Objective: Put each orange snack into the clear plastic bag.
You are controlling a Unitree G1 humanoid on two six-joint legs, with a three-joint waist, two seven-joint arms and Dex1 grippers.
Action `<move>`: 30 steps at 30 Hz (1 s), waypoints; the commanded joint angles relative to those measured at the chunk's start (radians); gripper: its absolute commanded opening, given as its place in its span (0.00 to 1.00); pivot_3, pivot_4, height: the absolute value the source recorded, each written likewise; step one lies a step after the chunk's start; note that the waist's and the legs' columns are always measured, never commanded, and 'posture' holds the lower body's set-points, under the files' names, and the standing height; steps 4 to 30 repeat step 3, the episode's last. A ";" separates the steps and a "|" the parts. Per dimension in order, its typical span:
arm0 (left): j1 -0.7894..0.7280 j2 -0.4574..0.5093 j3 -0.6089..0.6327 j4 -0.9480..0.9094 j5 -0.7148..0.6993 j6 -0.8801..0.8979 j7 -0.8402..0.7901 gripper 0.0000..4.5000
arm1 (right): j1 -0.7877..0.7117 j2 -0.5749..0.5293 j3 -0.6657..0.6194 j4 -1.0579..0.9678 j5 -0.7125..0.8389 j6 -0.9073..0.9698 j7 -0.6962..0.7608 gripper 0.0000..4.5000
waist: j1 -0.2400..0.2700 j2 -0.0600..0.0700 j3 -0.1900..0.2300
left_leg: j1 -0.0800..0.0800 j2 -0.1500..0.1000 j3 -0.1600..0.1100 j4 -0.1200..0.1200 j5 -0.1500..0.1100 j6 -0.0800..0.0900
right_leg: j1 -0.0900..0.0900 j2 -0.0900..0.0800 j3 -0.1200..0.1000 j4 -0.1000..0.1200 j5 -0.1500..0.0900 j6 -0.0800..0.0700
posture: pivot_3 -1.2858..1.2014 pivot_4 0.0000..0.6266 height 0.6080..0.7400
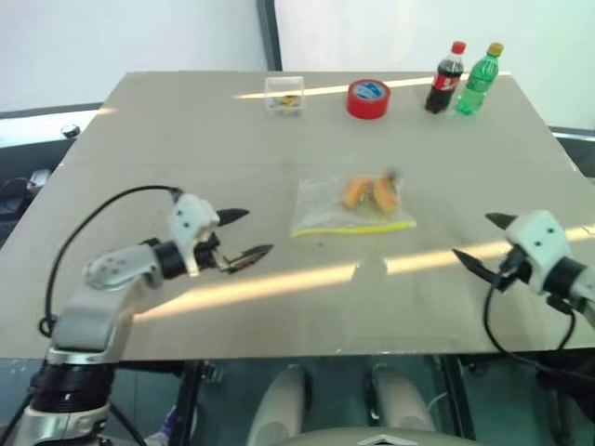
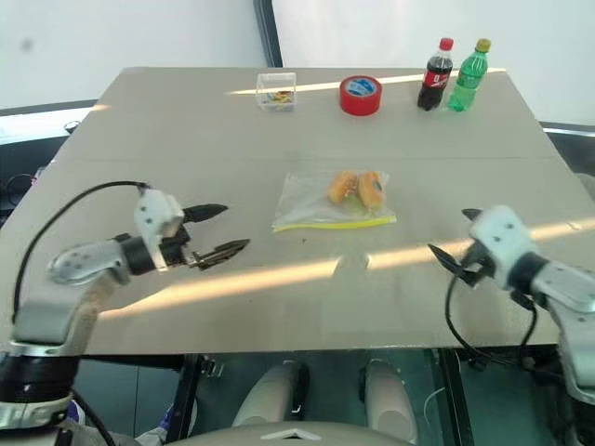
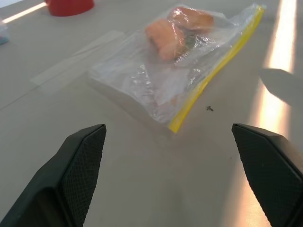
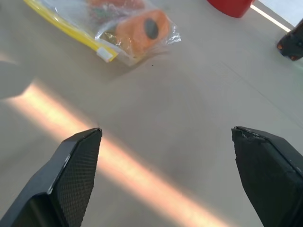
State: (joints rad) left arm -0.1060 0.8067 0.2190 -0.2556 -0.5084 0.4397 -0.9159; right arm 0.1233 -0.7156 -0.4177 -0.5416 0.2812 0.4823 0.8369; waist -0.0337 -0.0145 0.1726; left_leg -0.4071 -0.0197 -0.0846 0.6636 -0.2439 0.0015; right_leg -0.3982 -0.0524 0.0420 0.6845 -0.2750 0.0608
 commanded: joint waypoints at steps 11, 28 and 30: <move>0.031 0.046 0.057 -0.056 -0.047 0.046 -0.034 1.00 | 0.044 -0.027 -0.094 -0.081 0.108 0.039 0.022 0.99 | -0.001 0.000 0.001 | 0.013 0.001 0.000 -0.005 0.000 0.000 | 0.014 0.000 0.000 -0.007 0.000 0.000 | 0.52 0.24 1.00; 0.031 0.046 0.057 -0.056 -0.047 0.046 -0.034 1.00 | 0.044 -0.027 -0.094 -0.081 0.108 0.039 0.022 0.99 | -0.001 0.000 0.001 | 0.013 0.001 0.000 -0.005 0.000 0.000 | 0.014 0.000 0.000 -0.007 0.000 0.000 | 0.52 0.24 1.00; 0.031 0.046 0.057 -0.056 -0.047 0.046 -0.034 1.00 | 0.044 -0.027 -0.094 -0.081 0.108 0.039 0.022 0.99 | -0.001 0.000 0.001 | 0.013 0.001 0.000 -0.005 0.000 0.000 | 0.014 0.000 0.000 -0.007 0.000 0.000 | 0.52 0.24 1.00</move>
